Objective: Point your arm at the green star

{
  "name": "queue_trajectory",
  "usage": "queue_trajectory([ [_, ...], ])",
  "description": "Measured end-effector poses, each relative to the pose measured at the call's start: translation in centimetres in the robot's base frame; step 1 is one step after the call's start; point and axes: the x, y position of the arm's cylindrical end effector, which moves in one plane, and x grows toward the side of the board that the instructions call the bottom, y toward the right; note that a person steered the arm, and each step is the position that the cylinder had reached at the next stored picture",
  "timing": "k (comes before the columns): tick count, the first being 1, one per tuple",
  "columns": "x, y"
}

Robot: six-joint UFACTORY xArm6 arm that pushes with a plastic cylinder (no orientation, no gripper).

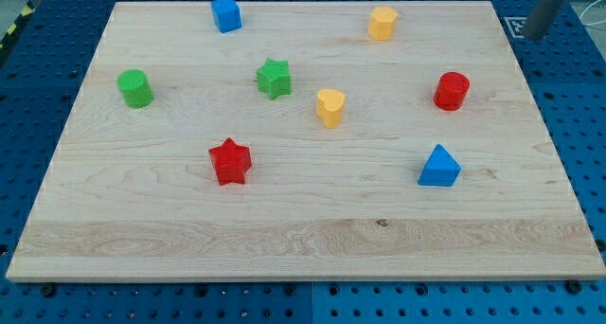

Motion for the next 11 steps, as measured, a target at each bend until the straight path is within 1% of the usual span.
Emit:
queue_trajectory([
  [2, 2.4, -6.8],
  [4, 6.1, -13.6],
  [5, 6.7, -17.6],
  [7, 4.8, -26.7],
  [8, 4.3, -31.1],
  [10, 3.9, -41.7],
  [11, 1.1, -45.0],
])
